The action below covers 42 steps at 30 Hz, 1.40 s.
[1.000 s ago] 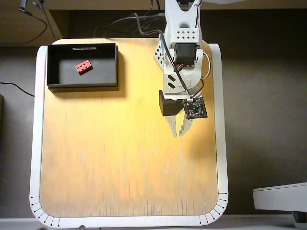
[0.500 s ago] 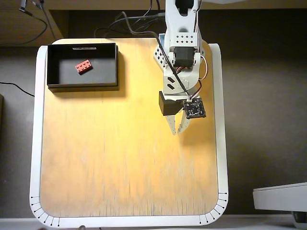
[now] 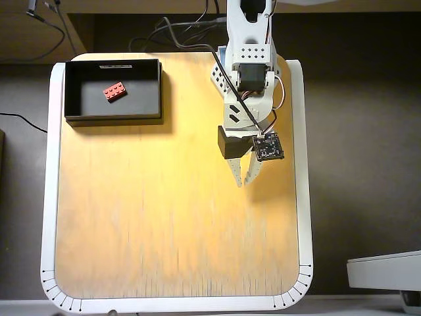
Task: Grasp a lego block and put it in the bin.
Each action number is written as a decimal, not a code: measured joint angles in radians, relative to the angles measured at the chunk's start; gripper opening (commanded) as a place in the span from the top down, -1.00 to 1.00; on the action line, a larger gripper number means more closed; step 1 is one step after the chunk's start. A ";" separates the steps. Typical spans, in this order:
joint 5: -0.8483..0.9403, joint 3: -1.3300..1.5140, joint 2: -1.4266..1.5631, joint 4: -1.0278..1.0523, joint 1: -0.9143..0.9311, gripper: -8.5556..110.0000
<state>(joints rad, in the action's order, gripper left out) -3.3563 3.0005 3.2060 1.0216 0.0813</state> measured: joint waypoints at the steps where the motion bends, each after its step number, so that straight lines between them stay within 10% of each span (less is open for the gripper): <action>1: 0.005 0.002 0.000 0.000 0.000 0.85; 42: 0.531 0.002 0.000 0.311 0.000 0.79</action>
<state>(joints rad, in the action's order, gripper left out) -2.8256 3.0020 3.2060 1.3330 0.0813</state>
